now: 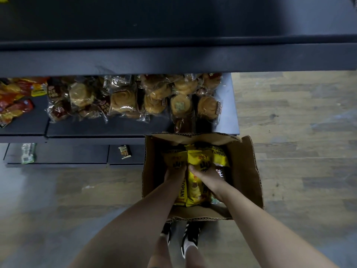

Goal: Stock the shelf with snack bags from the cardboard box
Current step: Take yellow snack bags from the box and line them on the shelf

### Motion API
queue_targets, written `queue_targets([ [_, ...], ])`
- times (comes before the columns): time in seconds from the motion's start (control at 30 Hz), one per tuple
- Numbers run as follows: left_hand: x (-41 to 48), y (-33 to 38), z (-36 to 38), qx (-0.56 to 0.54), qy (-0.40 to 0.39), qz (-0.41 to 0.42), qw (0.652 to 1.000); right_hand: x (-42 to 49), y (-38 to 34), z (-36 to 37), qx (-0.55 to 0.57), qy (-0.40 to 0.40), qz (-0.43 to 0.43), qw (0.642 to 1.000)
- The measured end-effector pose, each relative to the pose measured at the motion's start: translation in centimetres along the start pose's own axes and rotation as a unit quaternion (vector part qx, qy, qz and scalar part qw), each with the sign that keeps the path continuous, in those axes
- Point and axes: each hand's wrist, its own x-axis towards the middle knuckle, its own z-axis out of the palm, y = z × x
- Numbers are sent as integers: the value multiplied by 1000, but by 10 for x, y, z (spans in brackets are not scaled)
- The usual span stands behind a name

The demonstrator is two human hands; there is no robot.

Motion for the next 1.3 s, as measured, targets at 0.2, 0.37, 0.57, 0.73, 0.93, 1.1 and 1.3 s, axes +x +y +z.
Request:
queue_targets([
  [0.2, 5, 3, -6, -65, 19, 19, 998, 3, -10, 0, 27, 71, 2, 997],
  [0.37, -3, 10, -17, -76, 41, 108, 990, -7, -20, -8, 127, 96, 63, 985],
  [0.57, -32, 5, -34, -157, -63, 191, 967, -45, -29, -16, 239, 9, 43, 970],
  [0.73, -66, 5, -63, -264, -133, 217, 931, -80, -44, -17, 249, -49, 17, 967],
  [0.93, -114, 24, -88, -288, -91, 189, 934, -120, -93, -1, 257, -64, -45, 963],
  [1.1, -159, 37, -114, -326, -119, 187, 919, -160, -135, 21, 160, 16, -156, 974],
  [1.3, -174, 36, -148, -331, -19, 285, 899, -208, -194, 36, 7, 49, -244, 969],
])
